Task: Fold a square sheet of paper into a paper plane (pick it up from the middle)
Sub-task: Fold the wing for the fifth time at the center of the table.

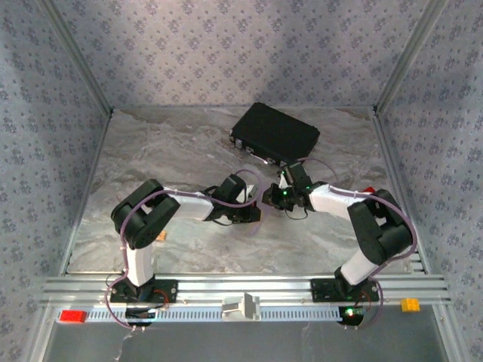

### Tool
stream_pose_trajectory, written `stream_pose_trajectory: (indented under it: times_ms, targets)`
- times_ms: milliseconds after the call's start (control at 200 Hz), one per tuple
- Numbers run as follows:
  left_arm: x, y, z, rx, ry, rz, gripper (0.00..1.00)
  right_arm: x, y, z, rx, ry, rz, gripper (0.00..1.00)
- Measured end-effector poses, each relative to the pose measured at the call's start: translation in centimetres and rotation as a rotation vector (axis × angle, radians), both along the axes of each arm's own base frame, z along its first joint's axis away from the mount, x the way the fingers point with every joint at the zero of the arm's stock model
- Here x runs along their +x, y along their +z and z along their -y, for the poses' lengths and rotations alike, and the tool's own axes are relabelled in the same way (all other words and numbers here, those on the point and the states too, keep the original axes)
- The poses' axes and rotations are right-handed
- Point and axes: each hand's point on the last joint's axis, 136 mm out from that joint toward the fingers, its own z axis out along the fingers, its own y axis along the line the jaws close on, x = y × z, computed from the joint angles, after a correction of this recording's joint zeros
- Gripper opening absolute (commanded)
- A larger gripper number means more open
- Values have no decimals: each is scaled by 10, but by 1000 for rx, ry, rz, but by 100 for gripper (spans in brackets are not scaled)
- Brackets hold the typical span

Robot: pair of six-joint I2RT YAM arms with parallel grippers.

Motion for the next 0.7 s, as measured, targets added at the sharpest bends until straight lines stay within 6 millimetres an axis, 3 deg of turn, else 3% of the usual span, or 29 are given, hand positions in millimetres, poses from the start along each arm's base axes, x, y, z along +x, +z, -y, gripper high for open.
stream_pose_trajectory:
  times_ms: [240,445,700]
  targets:
    - [0,0,0,0,0,0,0,3,-28,11,-39,-37,-31,15]
    - [-1,-1,0,-11,-1,9,0,6,-27,19,50,-57,-35,15]
    - [-1,-1,0,-25,3,16,0,21,-27,45,57,-126,-37,14]
